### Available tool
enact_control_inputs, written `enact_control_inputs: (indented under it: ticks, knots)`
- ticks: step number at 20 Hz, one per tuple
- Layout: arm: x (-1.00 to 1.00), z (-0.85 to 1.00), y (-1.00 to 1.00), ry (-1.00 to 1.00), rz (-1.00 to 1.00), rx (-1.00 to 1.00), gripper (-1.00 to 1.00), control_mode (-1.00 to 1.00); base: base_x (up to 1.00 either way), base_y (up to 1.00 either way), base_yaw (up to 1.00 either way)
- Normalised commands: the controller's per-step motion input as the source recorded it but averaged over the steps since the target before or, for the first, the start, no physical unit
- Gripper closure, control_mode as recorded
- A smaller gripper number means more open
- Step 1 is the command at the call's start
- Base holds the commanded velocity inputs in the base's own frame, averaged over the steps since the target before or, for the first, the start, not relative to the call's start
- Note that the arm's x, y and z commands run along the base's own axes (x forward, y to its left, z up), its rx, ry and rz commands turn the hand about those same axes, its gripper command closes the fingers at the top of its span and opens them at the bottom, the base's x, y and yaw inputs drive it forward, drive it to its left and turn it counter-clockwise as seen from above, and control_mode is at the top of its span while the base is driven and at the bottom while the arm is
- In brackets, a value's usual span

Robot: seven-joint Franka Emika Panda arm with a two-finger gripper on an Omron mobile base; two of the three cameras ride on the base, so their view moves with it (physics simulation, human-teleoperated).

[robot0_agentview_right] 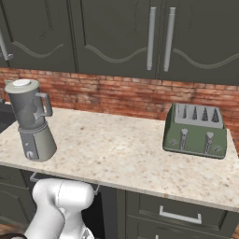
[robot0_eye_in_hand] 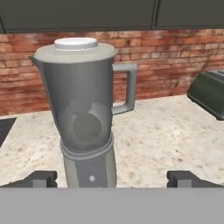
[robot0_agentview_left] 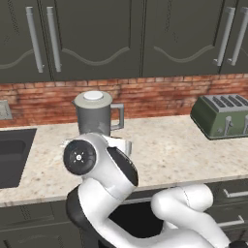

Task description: Grab the garlic and lime from the fridge, place them in the blender, close the lid, and turn on the blender to create a marinade.

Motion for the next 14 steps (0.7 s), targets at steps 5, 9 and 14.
enact_control_inputs:
  ticks: [5,9,14]
  knots:
    - [0.0,-0.75,-0.06,-0.07,-0.17,0.0,-1.0,-1.0,0.0,0.0,0.0]
    - [0.1,-0.67,-0.12,-0.06,-0.23,0.0,-1.0,-1.0,0.0,0.0,0.0]
    - [0.05,-0.48,0.0,-0.02,-0.27,0.0,-1.0,-1.0,0.0,0.0,0.0]
